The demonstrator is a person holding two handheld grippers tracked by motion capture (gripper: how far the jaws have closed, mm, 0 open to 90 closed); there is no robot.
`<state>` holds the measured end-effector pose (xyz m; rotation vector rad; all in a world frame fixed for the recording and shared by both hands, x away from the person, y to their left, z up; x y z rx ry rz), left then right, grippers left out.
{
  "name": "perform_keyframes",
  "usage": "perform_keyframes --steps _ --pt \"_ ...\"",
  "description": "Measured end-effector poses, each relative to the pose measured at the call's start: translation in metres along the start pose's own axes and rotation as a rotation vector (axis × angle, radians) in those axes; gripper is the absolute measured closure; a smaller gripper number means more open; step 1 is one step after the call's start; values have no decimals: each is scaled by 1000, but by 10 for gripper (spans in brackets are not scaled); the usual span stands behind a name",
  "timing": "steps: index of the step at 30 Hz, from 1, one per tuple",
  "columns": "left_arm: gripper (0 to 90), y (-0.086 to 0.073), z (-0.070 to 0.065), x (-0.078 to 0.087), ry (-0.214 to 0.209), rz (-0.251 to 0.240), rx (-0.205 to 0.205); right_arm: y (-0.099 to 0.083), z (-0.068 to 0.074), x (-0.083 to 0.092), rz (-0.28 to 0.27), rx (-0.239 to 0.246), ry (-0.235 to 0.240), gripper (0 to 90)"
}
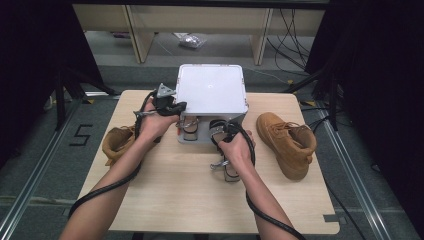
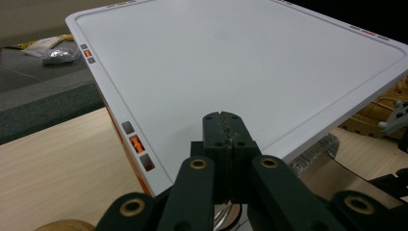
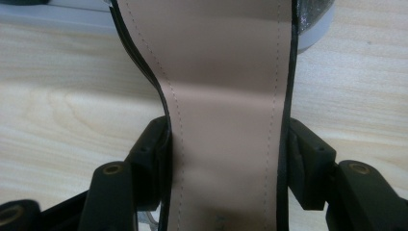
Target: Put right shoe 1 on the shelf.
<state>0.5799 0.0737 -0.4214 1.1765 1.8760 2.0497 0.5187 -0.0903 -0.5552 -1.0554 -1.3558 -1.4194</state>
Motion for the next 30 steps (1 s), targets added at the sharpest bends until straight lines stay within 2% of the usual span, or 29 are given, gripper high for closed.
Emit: perform_keyframes --steps 1,2,4,5,6,7,8,10,11,13,14,15,17,18,22,24,26,30 --pt "891 0 0 0 -1 -1 0 0 -6 0 5 64 -8 425" --pt "892 0 0 0 0 -1 0 1 -7 -1 4 72 -23 425" --pt "891 0 0 0 1 -1 -1 -2 0 -3 26 -12 -6 423" --pt "892 0 0 0 1 0 -2 -1 -1 -5 20 -1 -6 422" --pt "891 0 0 0 0 0 -3 -1 -5 -6 18 34 -20 421" --pt "891 0 0 0 -1 0 -2 -1 -4 -6 18 34 -7 420" --pt "892 0 0 0 -1 -1 -2 -1 -3 -6 22 12 -12 418" --pt "892 0 0 0 0 0 -5 0 -4 -6 2 41 -3 401" --pt "892 0 0 0 0 0 -5 0 -5 -3 3 48 -19 395" --pt "891 0 0 0 0 0 -4 -1 -5 1 -4 62 -5 365" --pt "891 0 0 0 -2 -2 -1 0 -7 4 -25 95 -13 363" --pt "892 0 0 0 -2 -3 0 0 -7 9 -29 93 -9 360" --pt "892 0 0 0 -1 -2 -2 -3 -8 19 -40 127 32 356" --pt "891 0 0 0 -2 -2 -1 -3 -9 23 -53 122 35 358" --pt "892 -1 1 1 -4 1 -10 -12 -19 47 -87 168 81 408" --pt "891 -1 1 1 -4 0 -8 -16 -24 57 -116 175 85 455" --pt "891 0 0 0 -2 -4 2 -24 -30 66 -114 153 128 524" --pt "892 0 0 0 4 3 -3 -36 -47 73 -108 198 112 659"
Point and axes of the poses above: each handheld gripper's, and its own axes: x roughly backward along the jaws, y roughly out of its top, z roughly to its left, the point moved 10 cm from there along -x, roughly forward along the jaws, and after that the axes turned 4 degrees about -y, right-handed, at the moved point
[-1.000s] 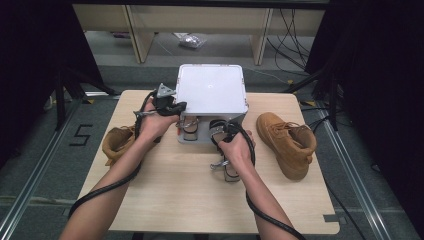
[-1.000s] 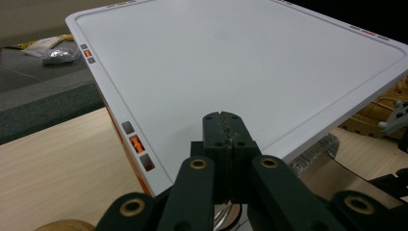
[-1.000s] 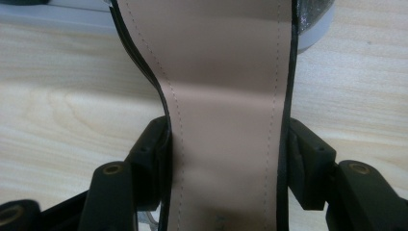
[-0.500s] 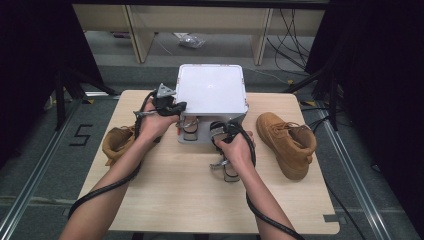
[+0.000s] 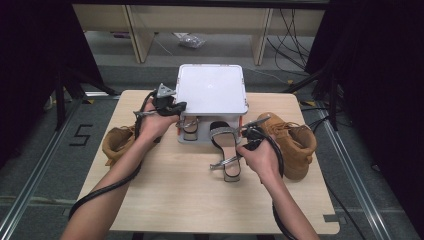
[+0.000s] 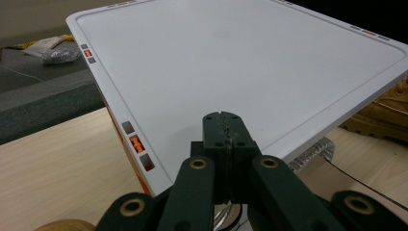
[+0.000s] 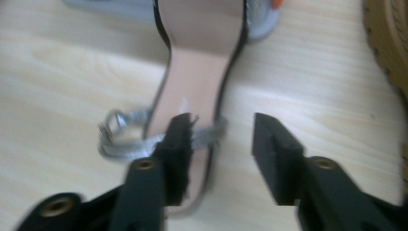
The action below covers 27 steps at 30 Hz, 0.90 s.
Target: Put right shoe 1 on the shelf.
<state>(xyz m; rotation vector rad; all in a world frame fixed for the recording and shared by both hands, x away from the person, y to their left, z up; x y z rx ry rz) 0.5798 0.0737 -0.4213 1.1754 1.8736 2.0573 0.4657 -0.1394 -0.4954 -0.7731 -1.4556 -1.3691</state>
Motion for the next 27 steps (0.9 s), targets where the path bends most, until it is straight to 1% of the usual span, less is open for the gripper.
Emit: perform_keyframes --steps 1,2,4,6,7,10,11,12,13,14,15,17,18,19,20,21,22,23,24,25,27 --pt "891 0 0 0 1 0 0 -4 -2 1 6 4 -2 682" --pt "891 0 0 0 1 0 1 -10 -6 2 18 24 -7 720" --pt "892 0 0 0 0 -1 2 -20 -7 0 42 38 -1 754" --pt "892 0 0 0 -1 -4 3 -31 -8 -4 65 106 4 802" --pt "892 0 0 0 -1 -4 3 -34 -10 -8 53 148 2 824" --pt "891 0 0 0 1 -3 3 -49 -12 -16 88 181 -11 872" --pt "891 0 0 0 2 -2 3 -52 -11 -17 98 194 -5 879" --pt "892 0 0 0 1 -1 4 -58 -6 -18 105 193 22 880" --pt "892 0 0 0 1 -1 4 -60 -4 -18 115 186 29 886" --pt "892 0 0 0 2 -1 1 -64 -2 -20 122 189 39 890" --pt "892 0 0 0 2 -1 0 -67 -4 -22 131 204 15 891" --pt "892 0 0 0 2 -1 2 -72 3 -22 136 211 37 891" --pt "892 0 0 0 2 0 3 -74 5 -22 142 226 42 891" --pt "892 0 0 0 1 -1 4 -76 9 -22 142 237 60 891" --pt "891 0 0 0 1 -1 4 -78 14 -23 148 237 65 890" --pt "891 0 0 0 1 -1 4 -79 16 -23 147 235 66 889" --pt "892 0 0 0 2 -1 4 -78 17 -25 139 245 64 888" --pt "892 0 0 0 1 -1 4 -77 17 -27 139 243 61 885" --pt "891 0 0 0 1 -1 2 -77 19 -30 140 235 69 884" --pt "892 0 0 0 1 -1 3 -76 18 -32 140 238 56 883" --pt "892 0 0 0 0 -2 2 -76 20 -36 135 239 67 883"
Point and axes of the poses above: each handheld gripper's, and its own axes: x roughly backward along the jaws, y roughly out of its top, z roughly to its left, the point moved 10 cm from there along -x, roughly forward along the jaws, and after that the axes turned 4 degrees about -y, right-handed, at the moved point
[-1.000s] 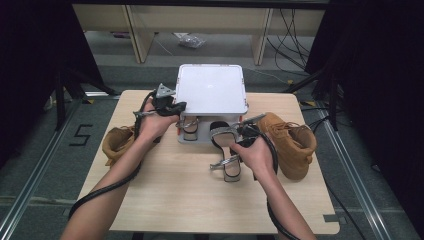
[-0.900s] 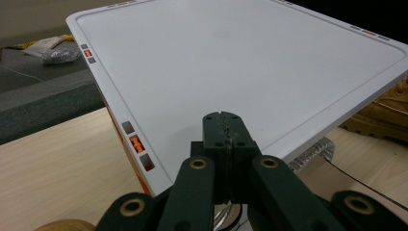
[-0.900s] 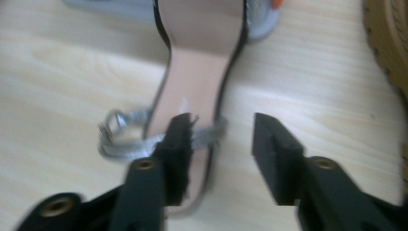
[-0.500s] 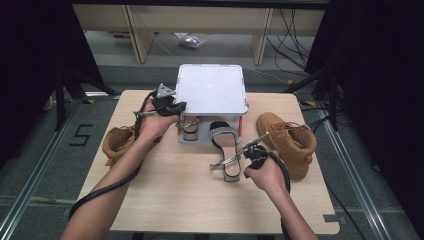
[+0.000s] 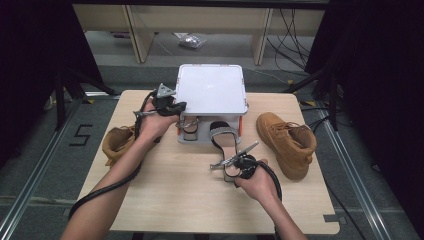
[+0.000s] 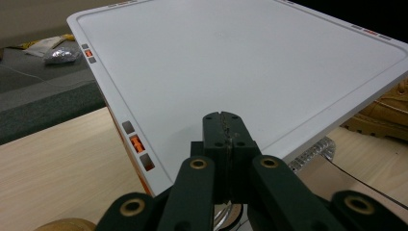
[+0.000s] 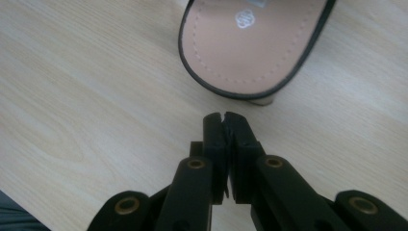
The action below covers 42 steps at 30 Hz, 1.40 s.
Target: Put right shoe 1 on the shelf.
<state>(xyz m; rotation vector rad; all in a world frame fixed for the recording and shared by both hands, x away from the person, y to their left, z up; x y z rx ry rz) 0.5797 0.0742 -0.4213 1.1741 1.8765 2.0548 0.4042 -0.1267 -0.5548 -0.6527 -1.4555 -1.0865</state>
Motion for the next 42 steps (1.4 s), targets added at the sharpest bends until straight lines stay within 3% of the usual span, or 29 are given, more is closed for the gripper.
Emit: perform_keyframes --steps 7,9,10,11,12,13,15,19,21,24,25,26,34,36,37,38,39,42 --pt "892 0 0 0 -1 -1 -3 6 0 -8 -19 -19 -18 900" --pt "892 0 0 0 1 1 -6 7 6 -8 -23 -55 10 900" --pt "892 0 0 0 2 2 -7 11 5 -10 -53 -27 27 900" --pt "892 0 0 0 2 2 -6 11 5 -10 -48 -44 14 900" --pt "892 0 0 0 0 0 -3 13 9 -10 -52 -63 31 900" --pt "892 0 0 0 -1 0 -2 17 8 -11 -71 -46 39 900" --pt "892 0 0 0 -2 0 -1 19 10 -10 -66 -85 38 900" --pt "892 0 0 0 0 5 -6 29 12 -10 -109 -69 48 900" --pt "892 0 0 0 1 5 -8 33 17 -8 -113 -97 55 900" --pt "892 0 0 0 -2 0 -1 41 15 -6 -139 -75 31 900" --pt "892 0 0 0 -2 0 -2 44 16 -6 -135 -100 26 900" --pt "892 0 0 0 -2 0 -3 47 16 -5 -151 -86 33 900" --pt "892 0 0 0 -2 10 -15 65 8 3 -188 -105 -20 900" --pt "892 0 0 0 -1 9 -13 73 1 4 -225 -60 -37 900" --pt "892 0 -1 0 -3 3 -9 74 1 5 -223 -73 -37 900" --pt "892 0 -1 0 -3 4 -10 78 -2 5 -242 -46 -52 900" --pt "892 0 -1 0 -3 4 -9 80 -2 6 -238 -65 -55 900" --pt "892 0 -1 0 -2 1 -8 87 -4 7 -255 -42 -64 900"
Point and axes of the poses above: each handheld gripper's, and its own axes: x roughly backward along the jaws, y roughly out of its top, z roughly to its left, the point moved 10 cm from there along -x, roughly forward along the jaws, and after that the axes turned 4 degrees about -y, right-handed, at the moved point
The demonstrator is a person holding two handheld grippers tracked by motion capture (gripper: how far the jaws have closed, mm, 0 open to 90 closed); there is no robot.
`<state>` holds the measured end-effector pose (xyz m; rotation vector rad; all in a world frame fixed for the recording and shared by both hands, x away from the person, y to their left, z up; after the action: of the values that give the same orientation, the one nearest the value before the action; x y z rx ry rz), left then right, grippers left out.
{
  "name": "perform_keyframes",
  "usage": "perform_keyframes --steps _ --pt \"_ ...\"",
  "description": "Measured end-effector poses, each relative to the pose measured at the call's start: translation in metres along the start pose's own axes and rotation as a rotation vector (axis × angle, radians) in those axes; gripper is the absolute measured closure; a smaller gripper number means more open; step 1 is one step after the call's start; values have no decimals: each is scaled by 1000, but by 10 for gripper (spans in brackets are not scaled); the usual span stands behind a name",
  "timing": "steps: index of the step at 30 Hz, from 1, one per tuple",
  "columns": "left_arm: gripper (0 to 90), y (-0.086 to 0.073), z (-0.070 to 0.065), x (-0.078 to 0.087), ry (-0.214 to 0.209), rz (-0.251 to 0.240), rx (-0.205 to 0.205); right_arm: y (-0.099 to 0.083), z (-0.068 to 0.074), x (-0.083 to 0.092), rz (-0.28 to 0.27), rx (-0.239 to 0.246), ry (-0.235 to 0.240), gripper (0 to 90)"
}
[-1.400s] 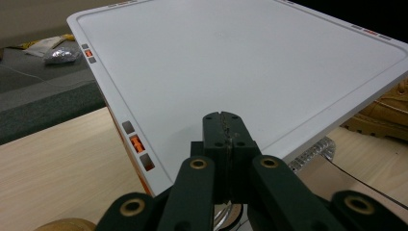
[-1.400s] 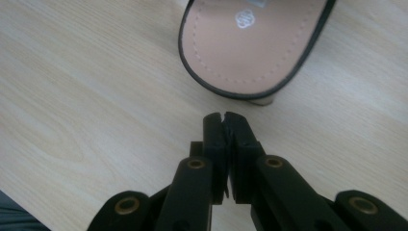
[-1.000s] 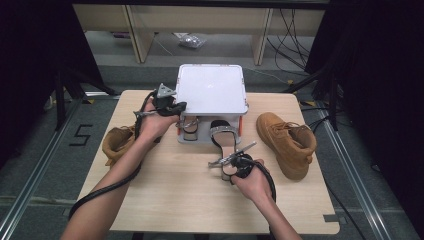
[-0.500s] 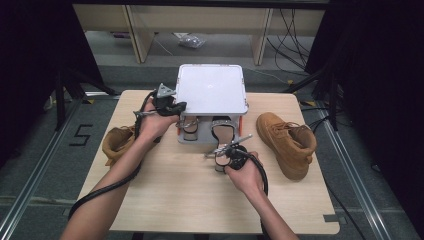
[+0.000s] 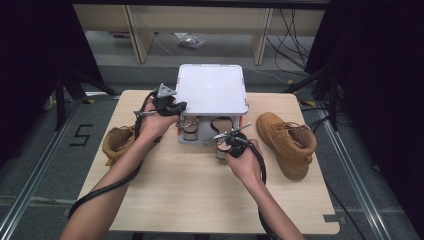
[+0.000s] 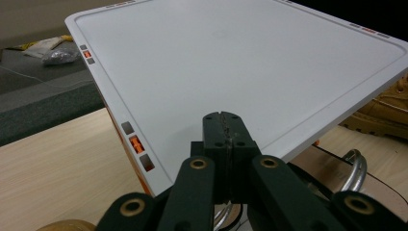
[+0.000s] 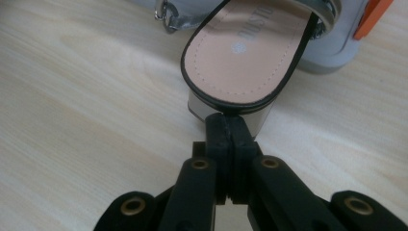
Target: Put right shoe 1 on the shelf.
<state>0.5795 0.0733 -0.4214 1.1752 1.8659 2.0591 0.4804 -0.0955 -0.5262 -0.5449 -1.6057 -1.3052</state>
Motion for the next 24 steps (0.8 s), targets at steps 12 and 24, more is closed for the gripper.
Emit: perform_keyframes --steps 12,24 --pt "892 0 0 0 -2 1 -2 26 -11 -13 -51 -4 -46 900" --pt "892 0 0 0 -6 3 -3 43 -15 -25 -96 -1 -89 900"
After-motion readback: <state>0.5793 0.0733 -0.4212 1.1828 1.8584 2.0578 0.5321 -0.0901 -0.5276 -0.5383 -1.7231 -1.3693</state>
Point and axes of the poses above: each handheld gripper's, and its own axes: x roughly backward along the jaws, y roughly out of its top, z roughly to its left, the point moved 10 cm from there along -x, roughly forward along the jaws, and after that the axes turned 4 degrees about -y, right-handed, at the moved point
